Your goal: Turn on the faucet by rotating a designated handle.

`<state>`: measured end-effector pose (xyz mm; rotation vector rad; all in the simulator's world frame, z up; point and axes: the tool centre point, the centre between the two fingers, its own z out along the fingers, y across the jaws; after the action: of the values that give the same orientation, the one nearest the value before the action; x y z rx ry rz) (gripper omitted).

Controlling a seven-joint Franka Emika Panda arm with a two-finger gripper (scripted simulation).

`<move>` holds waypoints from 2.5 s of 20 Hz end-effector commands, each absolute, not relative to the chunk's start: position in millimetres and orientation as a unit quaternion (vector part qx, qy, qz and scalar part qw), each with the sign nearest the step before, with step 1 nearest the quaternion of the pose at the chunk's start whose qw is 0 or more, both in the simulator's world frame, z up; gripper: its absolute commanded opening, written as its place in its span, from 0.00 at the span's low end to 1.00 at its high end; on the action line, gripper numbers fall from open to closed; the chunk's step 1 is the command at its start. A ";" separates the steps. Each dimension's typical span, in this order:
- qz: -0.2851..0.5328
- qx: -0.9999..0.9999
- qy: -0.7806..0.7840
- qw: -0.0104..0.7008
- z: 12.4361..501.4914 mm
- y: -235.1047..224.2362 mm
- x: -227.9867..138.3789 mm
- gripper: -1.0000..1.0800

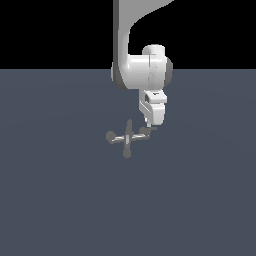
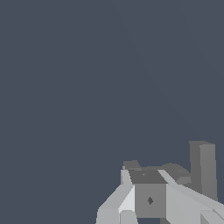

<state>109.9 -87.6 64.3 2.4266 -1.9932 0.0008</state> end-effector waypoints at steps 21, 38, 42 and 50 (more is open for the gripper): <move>0.000 0.769 -0.639 -0.001 60.9 -112.7 86.7 0.00; 0.004 0.769 -0.639 -0.003 59.8 -109.9 52.5 0.00; 0.002 0.769 -0.640 -0.002 60.4 -103.4 40.6 0.00; 0.002 0.765 -0.644 0.001 59.7 -93.1 30.5 0.00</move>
<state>31.1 -114.6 60.9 2.3762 -2.0469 0.0189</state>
